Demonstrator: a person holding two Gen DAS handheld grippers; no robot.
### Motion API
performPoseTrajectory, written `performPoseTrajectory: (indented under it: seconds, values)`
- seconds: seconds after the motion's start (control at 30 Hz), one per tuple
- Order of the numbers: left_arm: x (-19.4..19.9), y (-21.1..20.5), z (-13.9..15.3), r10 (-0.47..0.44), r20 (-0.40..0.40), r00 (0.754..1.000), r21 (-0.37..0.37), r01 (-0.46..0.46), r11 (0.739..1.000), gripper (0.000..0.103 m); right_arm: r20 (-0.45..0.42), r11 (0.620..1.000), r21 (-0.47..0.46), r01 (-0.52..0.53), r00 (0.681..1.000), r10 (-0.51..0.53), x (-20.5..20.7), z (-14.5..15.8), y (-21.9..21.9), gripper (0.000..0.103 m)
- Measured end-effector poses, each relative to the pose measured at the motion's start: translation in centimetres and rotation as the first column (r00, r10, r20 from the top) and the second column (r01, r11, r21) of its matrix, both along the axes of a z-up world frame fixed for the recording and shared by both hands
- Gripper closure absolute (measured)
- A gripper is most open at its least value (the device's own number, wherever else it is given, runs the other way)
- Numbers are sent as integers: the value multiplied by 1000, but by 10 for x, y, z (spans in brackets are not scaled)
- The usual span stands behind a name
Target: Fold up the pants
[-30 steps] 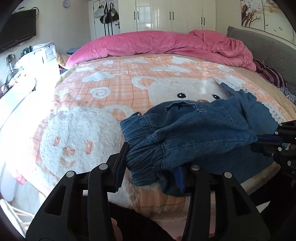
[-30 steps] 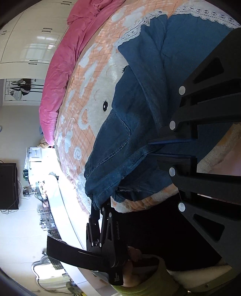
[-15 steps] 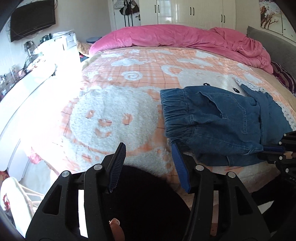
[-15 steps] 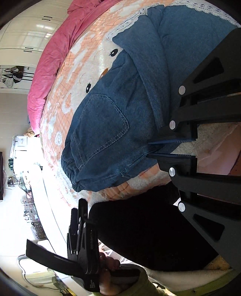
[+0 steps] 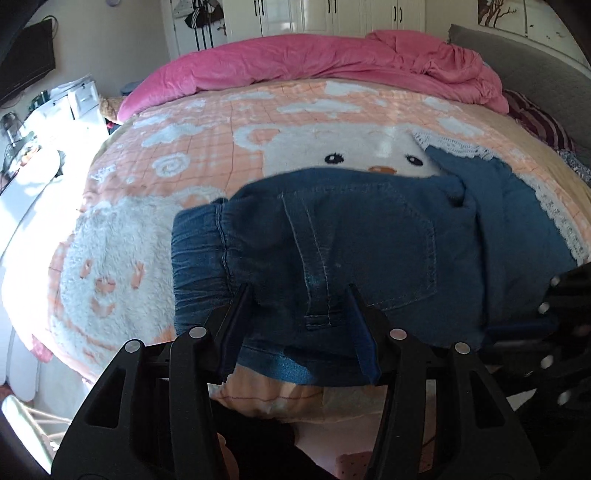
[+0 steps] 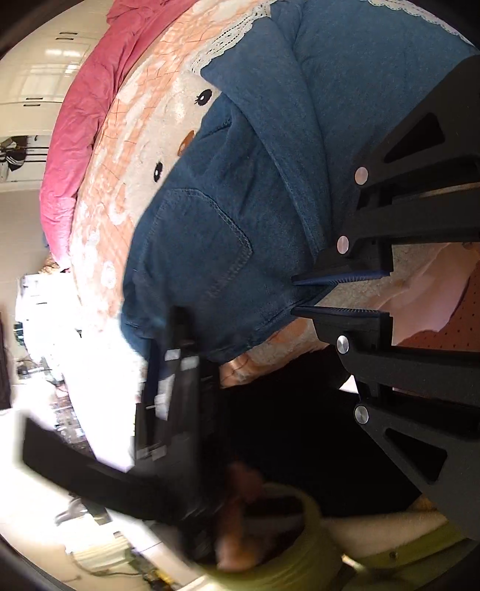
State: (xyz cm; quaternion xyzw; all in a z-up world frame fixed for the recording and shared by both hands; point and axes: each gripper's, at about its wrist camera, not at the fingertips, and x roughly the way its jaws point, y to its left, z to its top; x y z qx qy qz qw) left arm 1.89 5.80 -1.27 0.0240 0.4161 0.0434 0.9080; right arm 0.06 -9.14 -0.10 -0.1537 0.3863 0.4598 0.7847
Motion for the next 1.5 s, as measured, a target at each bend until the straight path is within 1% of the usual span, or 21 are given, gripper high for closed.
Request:
performPoseTrajectory:
  seconds: [0.07, 0.13, 0.2, 0.27, 0.33, 0.37, 0.43, 0.47, 0.57, 0.63, 0.7, 0.77, 0.87, 0.93, 1.03, 1.13, 1.17, 1.27, 1.37, 1.43, 1.5]
  values:
    - [-6, -1, -8, -8, -5, 1000, 15, 8, 1000, 59, 11, 999, 34, 25, 1000, -25, 4, 7, -8, 89]
    - [-8, -3, -8, -14, -2, 1000, 31, 14, 999, 59, 10, 995, 82, 59, 998, -60, 10, 14, -16, 89]
    - [-7, -3, -10, -20, -8, 1000, 32, 20, 999, 59, 2, 990, 112, 87, 996, -88, 16, 18, -18, 87]
    - [-5, -2, -11, -20, -9, 1000, 25, 20, 999, 59, 14, 990, 92, 102, 994, -104, 20, 16, -15, 86]
    - [-4, -3, -12, -22, -8, 1000, 27, 22, 999, 59, -1, 991, 59, 116, 993, -116, 24, 6, -10, 76]
    - [-4, -2, -13, -24, -7, 1000, 26, 24, 999, 59, -20, 990, 14, 143, 990, -143, 28, -3, -9, 70]
    - [-4, -1, -13, -25, -2, 1000, 8, 25, 1000, 58, -67, 982, -69, 175, 981, -179, 35, -22, -7, 69]
    - [-3, 1, -12, -27, 2, 1000, -8, 27, 1000, 57, -91, 980, -76, 185, 977, -192, 38, -31, -8, 69]
    - [-6, 3, -9, -29, 17, 999, -27, 30, 999, 54, -123, 982, -24, 188, 974, -189, 38, -25, -15, 68]
    - [-13, 3, 1, -31, 49, 998, -40, 33, 999, 54, -150, 977, 57, 206, 969, -196, 37, -9, -27, 65]
    - [-26, 2, 19, -44, 118, 992, -72, 52, 996, 54, -117, 965, 107, 240, 967, -228, 40, 8, -39, 58]
    - [-39, -3, 38, -55, 175, 983, -64, 67, 996, 49, -59, 951, 131, 281, 960, -275, 41, 22, -53, 54]
    - [-46, -14, 58, -86, 213, 973, -64, 102, 993, 48, 2, 928, 143, 344, 938, -348, 50, 34, -70, 52]
    - [-44, -23, 65, -118, 220, 968, -73, 137, 988, 46, 30, 912, 143, 384, 920, -392, 54, 38, -83, 46]
    - [-31, -43, 62, -174, 187, 967, -118, 199, 973, 45, 14, 877, 177, 447, 890, -456, 66, 42, -103, 42]
    - [-19, -64, 52, -240, 142, 960, -189, 264, 946, 45, 15, 844, 202, 497, 860, -510, 76, 47, -120, 39]
    - [-14, -72, 48, -260, 130, 957, -204, 283, 937, 45, 28, 835, 198, 514, 848, -529, 79, 49, -125, 35]
    - [2, -93, 31, -311, 82, 947, -221, 322, 921, 46, 37, 814, 203, 544, 827, -561, 86, 52, -140, 33]
    - [23, -106, 13, -346, 33, 938, -281, 341, 897, 50, -1, 795, 224, 565, 815, -579, 97, 53, -150, 32]
    - [36, -109, 1, -334, -3, 942, -314, 316, 895, 56, -16, 785, 216, 580, 806, -591, 103, 50, -153, 32]
    - [47, -111, -6, -329, -26, 944, -350, 300, 888, 59, -39, 781, 211, 588, 804, -594, 109, 47, -154, 32]
